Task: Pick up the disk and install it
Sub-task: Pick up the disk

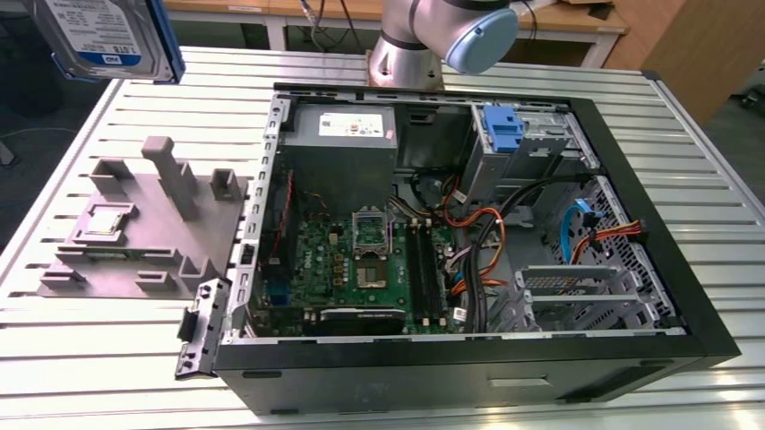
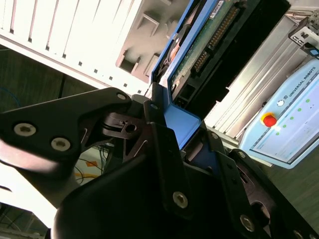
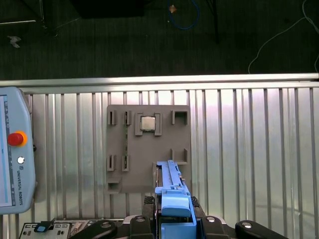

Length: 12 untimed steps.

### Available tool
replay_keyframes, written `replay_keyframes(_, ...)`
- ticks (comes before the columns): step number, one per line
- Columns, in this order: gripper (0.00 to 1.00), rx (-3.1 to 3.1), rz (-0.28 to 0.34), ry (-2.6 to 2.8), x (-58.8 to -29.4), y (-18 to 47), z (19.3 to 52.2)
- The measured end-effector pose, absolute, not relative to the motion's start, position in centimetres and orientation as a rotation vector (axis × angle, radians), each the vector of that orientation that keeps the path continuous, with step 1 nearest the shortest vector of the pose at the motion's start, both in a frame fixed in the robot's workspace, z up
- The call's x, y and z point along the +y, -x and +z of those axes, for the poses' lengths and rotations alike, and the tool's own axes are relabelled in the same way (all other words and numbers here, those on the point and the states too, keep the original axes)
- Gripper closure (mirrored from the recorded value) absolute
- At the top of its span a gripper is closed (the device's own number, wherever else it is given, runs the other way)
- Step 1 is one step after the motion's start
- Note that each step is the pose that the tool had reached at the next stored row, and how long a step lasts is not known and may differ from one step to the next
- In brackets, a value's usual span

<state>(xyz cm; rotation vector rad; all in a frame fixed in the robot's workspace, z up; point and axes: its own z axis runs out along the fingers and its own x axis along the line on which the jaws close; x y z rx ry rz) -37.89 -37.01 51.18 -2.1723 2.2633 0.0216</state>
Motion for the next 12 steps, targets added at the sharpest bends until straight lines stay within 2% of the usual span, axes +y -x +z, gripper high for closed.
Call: replay_keyframes(12, 0.63, 2.263, 0.022, 2.172, -37.01, 37.55, 51.17)
